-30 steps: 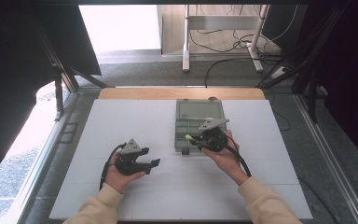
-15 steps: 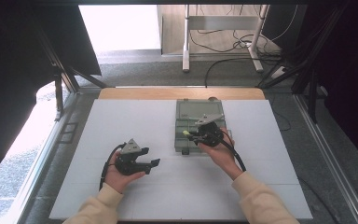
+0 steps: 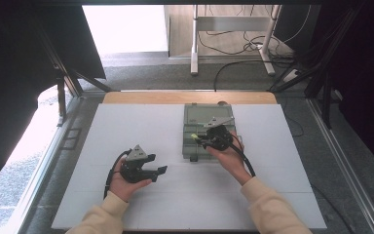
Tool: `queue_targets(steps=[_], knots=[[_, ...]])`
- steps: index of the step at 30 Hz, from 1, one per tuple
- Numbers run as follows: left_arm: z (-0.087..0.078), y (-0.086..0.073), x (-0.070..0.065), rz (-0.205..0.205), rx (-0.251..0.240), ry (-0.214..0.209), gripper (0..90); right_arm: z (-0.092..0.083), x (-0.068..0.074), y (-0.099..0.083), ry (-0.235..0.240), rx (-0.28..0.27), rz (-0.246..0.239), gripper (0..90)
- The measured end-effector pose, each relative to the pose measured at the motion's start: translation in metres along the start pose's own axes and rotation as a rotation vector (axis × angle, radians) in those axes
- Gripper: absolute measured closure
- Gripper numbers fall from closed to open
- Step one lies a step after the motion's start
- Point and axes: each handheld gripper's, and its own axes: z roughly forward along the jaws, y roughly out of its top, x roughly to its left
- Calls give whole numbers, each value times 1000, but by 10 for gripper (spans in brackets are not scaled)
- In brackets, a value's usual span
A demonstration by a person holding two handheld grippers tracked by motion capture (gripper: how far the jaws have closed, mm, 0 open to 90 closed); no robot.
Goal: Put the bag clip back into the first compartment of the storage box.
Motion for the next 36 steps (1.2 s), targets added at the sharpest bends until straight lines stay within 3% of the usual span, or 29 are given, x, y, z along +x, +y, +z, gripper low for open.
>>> queue_targets(steps=[11,36], knots=[[0,0,0,-2,-1,-2,320,7,-6,12,-13,-6,22,782],[0,0,0,1,-1,-3,320,52,-19,37,-77,75,66,779]])
